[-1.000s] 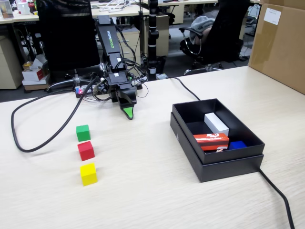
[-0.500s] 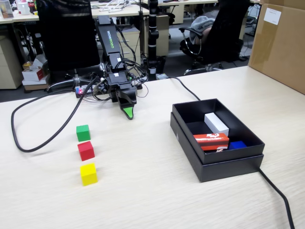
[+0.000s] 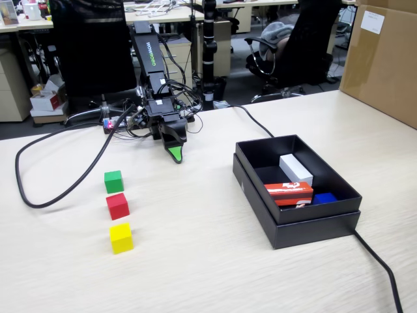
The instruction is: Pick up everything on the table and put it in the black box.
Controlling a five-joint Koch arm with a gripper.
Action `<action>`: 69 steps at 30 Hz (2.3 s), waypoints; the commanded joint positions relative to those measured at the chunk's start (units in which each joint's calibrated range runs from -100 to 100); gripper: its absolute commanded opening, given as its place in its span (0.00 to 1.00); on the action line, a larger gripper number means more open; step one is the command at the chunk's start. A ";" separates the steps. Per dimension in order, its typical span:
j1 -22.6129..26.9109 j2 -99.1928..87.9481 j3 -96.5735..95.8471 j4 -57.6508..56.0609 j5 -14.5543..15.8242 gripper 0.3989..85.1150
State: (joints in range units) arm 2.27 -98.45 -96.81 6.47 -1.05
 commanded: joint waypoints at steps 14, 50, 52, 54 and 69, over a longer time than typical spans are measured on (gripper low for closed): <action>-2.15 -1.55 13.49 -21.71 1.32 0.56; -25.93 61.67 81.39 -69.92 -14.51 0.56; -25.74 64.88 83.02 -68.11 -14.85 0.56; -25.45 67.41 84.66 -67.33 -14.90 0.56; -22.81 82.78 88.01 -61.37 -14.21 0.56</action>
State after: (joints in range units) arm -20.88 -16.63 -12.83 -56.56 -15.56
